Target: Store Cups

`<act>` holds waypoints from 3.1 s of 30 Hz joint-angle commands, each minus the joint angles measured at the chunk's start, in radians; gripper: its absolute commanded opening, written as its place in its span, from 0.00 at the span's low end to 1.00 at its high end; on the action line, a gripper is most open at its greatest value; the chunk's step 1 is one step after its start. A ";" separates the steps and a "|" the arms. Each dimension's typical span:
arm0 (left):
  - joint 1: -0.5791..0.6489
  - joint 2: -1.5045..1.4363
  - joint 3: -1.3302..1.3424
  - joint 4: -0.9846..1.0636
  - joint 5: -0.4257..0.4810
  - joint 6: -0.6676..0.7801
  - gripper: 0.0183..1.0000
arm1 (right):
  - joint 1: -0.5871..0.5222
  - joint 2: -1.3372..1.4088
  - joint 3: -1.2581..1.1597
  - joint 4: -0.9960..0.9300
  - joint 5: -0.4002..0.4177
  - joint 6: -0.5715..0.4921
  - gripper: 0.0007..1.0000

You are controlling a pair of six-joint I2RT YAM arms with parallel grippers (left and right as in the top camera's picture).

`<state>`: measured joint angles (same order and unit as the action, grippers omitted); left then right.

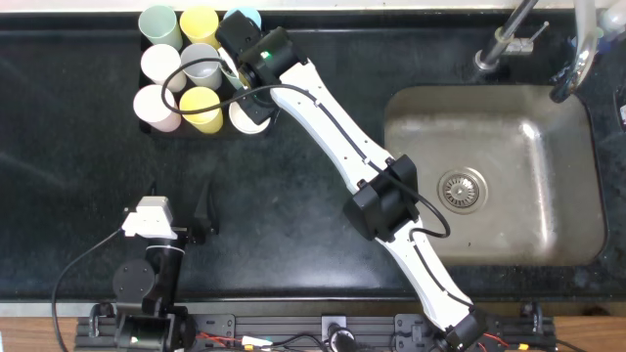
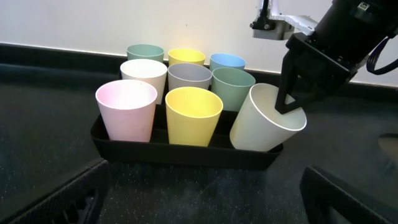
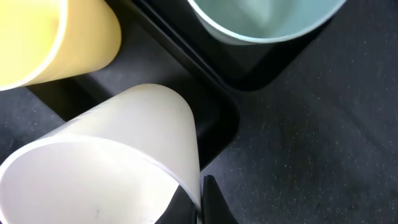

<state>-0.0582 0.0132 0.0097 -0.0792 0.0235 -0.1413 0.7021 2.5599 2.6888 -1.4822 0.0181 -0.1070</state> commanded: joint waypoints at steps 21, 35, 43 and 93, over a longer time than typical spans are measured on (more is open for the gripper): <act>0.008 -0.007 -0.002 -0.003 0.010 0.022 1.00 | 0.003 0.004 -0.042 0.024 0.058 -0.031 0.05; 0.008 -0.008 -0.002 -0.003 0.010 0.022 1.00 | 0.003 0.004 -0.043 0.084 0.057 -0.028 0.05; 0.008 -0.007 -0.002 -0.003 0.010 0.022 1.00 | 0.003 0.004 -0.043 0.062 0.056 -0.028 0.04; 0.008 -0.008 -0.002 -0.003 0.010 0.022 1.00 | -0.050 -0.168 -0.019 0.114 0.060 -0.027 1.00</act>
<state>-0.0582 0.0132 0.0097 -0.0792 0.0235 -0.1379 0.6743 2.5198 2.6251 -1.3876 0.0692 -0.1349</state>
